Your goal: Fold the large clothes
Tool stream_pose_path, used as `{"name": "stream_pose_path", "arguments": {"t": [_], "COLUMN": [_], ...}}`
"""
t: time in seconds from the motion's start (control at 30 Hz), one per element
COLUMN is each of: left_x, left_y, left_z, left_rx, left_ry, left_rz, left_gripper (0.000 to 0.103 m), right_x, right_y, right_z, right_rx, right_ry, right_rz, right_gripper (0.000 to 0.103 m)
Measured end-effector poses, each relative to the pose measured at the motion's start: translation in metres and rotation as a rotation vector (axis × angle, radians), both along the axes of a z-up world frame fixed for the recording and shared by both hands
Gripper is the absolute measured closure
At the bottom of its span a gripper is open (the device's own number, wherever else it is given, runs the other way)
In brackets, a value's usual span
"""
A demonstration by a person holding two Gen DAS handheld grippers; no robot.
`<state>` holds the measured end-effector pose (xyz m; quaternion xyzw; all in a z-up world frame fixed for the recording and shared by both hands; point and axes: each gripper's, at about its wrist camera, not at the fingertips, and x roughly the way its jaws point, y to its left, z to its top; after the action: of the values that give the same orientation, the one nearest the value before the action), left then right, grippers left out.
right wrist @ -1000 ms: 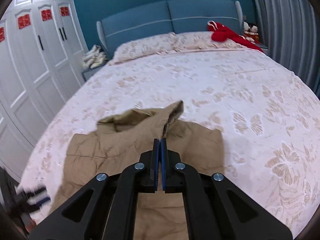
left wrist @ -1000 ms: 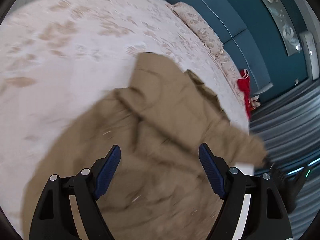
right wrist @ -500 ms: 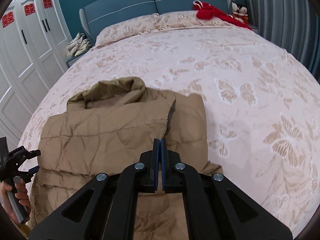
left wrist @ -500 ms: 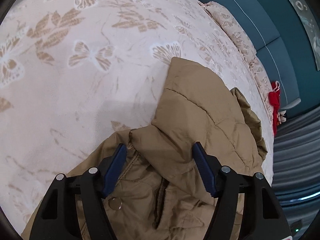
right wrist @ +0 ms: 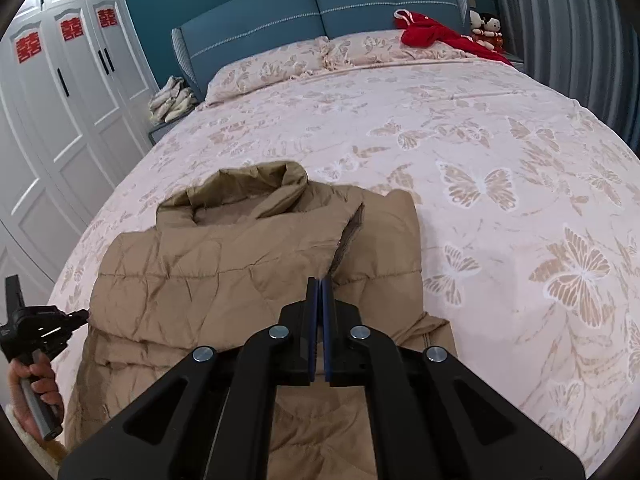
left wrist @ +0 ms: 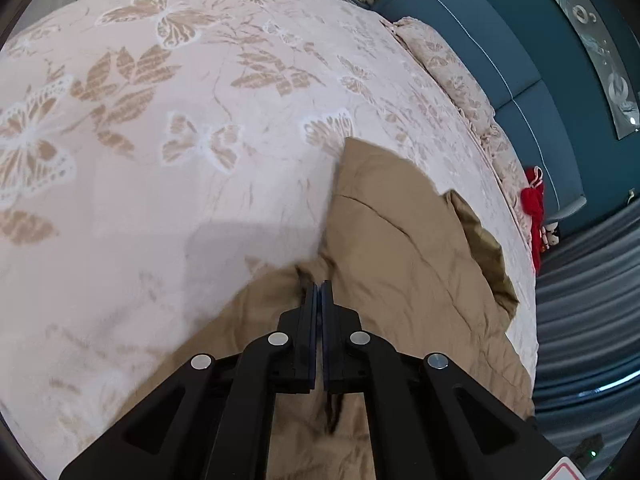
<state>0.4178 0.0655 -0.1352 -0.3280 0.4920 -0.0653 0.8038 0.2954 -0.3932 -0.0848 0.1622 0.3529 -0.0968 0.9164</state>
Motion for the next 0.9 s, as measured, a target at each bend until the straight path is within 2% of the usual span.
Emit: {"name": "stream_pose_path", "arguments": {"t": [0.07,0.1,0.13,0.17,0.23,0.37,0.4,0.43,0.53,0.6,0.67,0.7,0.77,0.83,0.9], "left_x": [-0.002,-0.001,-0.002,-0.002,0.001,0.01,0.012,0.013,0.007,-0.007,-0.016,-0.016,-0.014,-0.014,-0.018], "left_y": [-0.003,-0.005,-0.005,-0.005,-0.007,-0.005,-0.003,-0.002,0.002,0.005,0.005,0.002,-0.002,-0.003,-0.004], "left_z": [-0.007,-0.012,-0.017,-0.021,-0.026,-0.035,-0.033,-0.028,0.002,0.027,0.031,0.024,-0.001,-0.023,-0.027], "left_rx": [-0.062,-0.11,-0.147,-0.177,-0.188,-0.248,-0.263,-0.26,-0.212,-0.128,-0.04,0.027,0.111,0.132,0.157], "left_ry": [0.034,0.06,0.074,0.084,0.089,0.085,0.068,0.052,-0.027,-0.101,-0.128,-0.119,-0.066,-0.031,-0.044], "left_rz": [-0.003,0.005,0.014,0.03,0.052,0.115,0.127,0.121,0.099,0.066,0.041,0.022,0.006,0.003,0.0], "left_gripper": [0.089,0.075,0.069,0.068,0.064,0.065,0.077,0.097,0.1,0.1,0.1,0.1,0.1,0.099,0.099], "right_x": [0.0,0.0,-0.001,-0.001,-0.002,-0.003,-0.004,-0.005,-0.012,-0.013,-0.006,0.0,0.013,0.018,0.02], "right_y": [-0.002,-0.002,-0.002,-0.001,0.001,0.005,0.005,0.005,0.01,0.015,0.019,0.02,0.018,0.018,0.02], "right_z": [-0.003,-0.004,-0.003,-0.001,0.003,0.014,0.016,0.019,0.03,0.03,0.016,0.0,-0.037,-0.06,-0.075], "right_rx": [0.012,0.018,0.022,0.023,0.021,0.013,0.013,0.014,0.0,-0.05,-0.107,-0.116,-0.093,-0.086,-0.08], "right_ry": [0.005,0.003,-0.001,-0.006,-0.015,-0.036,-0.042,-0.055,-0.093,-0.081,-0.033,0.014,0.115,0.164,0.182], "right_rz": [-0.007,-0.008,-0.009,-0.008,-0.002,0.012,0.013,0.012,0.019,0.015,0.024,0.028,0.037,0.042,0.042], "right_gripper": [0.102,0.102,0.102,0.102,0.102,0.102,0.102,0.102,0.102,0.102,0.103,0.103,0.103,0.103,0.103]}}
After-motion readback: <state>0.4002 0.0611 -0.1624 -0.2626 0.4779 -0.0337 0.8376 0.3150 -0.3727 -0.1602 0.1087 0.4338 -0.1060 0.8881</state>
